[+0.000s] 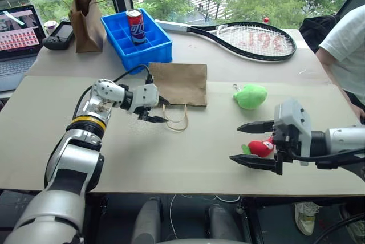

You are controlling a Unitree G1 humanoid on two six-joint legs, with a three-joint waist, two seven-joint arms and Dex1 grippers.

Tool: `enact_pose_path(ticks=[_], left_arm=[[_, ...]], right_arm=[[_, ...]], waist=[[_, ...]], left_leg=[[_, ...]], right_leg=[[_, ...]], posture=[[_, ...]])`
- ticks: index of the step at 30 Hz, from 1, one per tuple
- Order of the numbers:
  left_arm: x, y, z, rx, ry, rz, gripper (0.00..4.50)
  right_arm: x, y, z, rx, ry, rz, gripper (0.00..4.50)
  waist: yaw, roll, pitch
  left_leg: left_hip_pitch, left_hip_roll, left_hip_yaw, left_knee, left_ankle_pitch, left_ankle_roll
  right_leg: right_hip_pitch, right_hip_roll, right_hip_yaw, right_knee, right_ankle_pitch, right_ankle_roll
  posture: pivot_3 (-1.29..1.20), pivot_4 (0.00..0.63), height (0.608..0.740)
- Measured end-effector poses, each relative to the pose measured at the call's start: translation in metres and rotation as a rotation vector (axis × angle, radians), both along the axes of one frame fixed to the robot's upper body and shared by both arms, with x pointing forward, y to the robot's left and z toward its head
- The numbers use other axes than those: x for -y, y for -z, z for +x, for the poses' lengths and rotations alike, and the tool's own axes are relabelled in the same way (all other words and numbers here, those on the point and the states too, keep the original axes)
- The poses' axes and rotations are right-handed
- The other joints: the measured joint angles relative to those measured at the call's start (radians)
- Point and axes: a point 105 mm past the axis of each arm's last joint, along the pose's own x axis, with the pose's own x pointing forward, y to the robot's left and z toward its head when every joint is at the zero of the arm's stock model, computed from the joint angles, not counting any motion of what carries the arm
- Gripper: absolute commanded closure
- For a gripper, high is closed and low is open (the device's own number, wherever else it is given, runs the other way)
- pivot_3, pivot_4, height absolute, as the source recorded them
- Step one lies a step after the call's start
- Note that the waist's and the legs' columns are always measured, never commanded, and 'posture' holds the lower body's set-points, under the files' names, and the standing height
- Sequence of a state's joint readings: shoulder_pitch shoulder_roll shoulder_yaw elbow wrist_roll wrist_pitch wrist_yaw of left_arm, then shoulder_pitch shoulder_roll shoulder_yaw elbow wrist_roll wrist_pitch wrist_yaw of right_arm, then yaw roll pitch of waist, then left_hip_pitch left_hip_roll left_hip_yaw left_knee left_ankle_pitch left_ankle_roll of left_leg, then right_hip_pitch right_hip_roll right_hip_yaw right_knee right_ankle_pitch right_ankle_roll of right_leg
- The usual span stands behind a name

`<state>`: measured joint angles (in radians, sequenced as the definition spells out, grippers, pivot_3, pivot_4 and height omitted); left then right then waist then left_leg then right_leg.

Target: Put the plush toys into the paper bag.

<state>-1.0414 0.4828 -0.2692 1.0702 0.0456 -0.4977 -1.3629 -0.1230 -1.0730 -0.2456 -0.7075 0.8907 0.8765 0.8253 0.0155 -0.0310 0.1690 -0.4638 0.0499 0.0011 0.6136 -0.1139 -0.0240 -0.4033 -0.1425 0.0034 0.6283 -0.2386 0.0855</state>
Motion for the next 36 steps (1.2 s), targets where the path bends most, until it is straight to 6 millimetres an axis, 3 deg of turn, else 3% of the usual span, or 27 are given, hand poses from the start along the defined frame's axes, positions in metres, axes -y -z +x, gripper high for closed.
enact_pose_path(ticks=[4, 8, 11, 16, 19, 22, 27, 36], left_arm=[[0.002, -0.002, 0.002, 0.008, -0.002, -0.003, 4.28], [0.006, -0.011, 0.002, -0.069, -0.009, -0.086, 4.46], [0.013, -0.030, -0.001, -0.160, -0.001, -0.193, 4.50], [0.022, -0.074, -0.020, -0.244, 0.046, -0.285, 4.50], [0.025, -0.081, -0.032, -0.278, 0.046, -0.295, 4.50], [0.029, -0.081, -0.042, -0.315, 0.033, -0.290, 4.50], [0.039, -0.088, -0.051, -0.350, 0.010, -0.321, 4.50], [0.043, -0.097, -0.054, -0.367, -0.045, -0.384, 4.50]], right_arm=[[0.002, 0.003, 0.000, 0.005, 0.027, -0.001, 0.00], [0.002, 0.004, 0.005, 0.025, 0.067, 0.017, 0.00], [0.000, 0.010, 0.010, 0.031, 0.105, 0.033, 0.71], [-0.010, 0.029, 0.022, 0.014, 0.175, 0.103, 2.58], [-0.023, 0.036, 0.033, 0.017, 0.206, 0.148, 3.51], [-0.039, 0.030, 0.054, 0.063, 0.245, 0.213, 4.47], [-0.077, 0.034, 0.087, 0.053, 0.281, 0.302, 4.47], [-0.099, 0.060, 0.124, 0.051, 0.316, 0.263, 4.47]], waist=[[-0.003, 0.000, 0.000], [-0.003, 0.000, 0.000], [-0.003, -0.001, 0.000], [-0.012, -0.001, 0.000], [-0.020, -0.001, 0.000], [-0.029, 0.000, 0.001], [-0.030, 0.000, 0.001], [-0.028, 0.000, 0.001]], left_leg=[[0.000, 0.000, 0.000, 0.000, 0.000, 0.000], [0.000, 0.000, -0.001, 0.001, 0.000, 0.000], [-0.001, 0.000, -0.001, 0.001, 0.000, 0.000], [0.000, 0.001, -0.002, 0.001, 0.000, 0.000], [0.001, 0.003, -0.003, 0.001, 0.000, 0.000], [0.002, 0.004, -0.005, 0.001, 0.002, 0.001], [0.002, 0.004, -0.005, 0.000, 0.004, 0.001], [0.002, 0.003, -0.005, -0.002, 0.004, 0.001]], right_leg=[[0.000, 0.000, 0.000, 0.001, 0.000, 0.000], [0.000, 0.000, 0.000, 0.001, 0.000, 0.000], [0.000, 0.000, 0.000, 0.001, 0.000, 0.000], [0.000, 0.003, 0.001, 0.002, 0.000, 0.000], [0.000, 0.007, 0.004, 0.004, 0.000, 0.000], [0.000, 0.012, 0.008, 0.004, 0.000, -0.001], [0.000, 0.014, 0.010, 0.005, 0.001, -0.002], [0.000, 0.015, 0.011, 0.004, 0.001, -0.002]], posture=[[0.00, 0.150, 0.740], [0.00, 0.150, 0.740], [0.00, 0.150, 0.740], [0.00, 0.150, 0.740], [0.00, 0.150, 0.740], [0.00, 0.150, 0.740], [0.00, 0.150, 0.740], [0.00, 0.150, 0.740]])
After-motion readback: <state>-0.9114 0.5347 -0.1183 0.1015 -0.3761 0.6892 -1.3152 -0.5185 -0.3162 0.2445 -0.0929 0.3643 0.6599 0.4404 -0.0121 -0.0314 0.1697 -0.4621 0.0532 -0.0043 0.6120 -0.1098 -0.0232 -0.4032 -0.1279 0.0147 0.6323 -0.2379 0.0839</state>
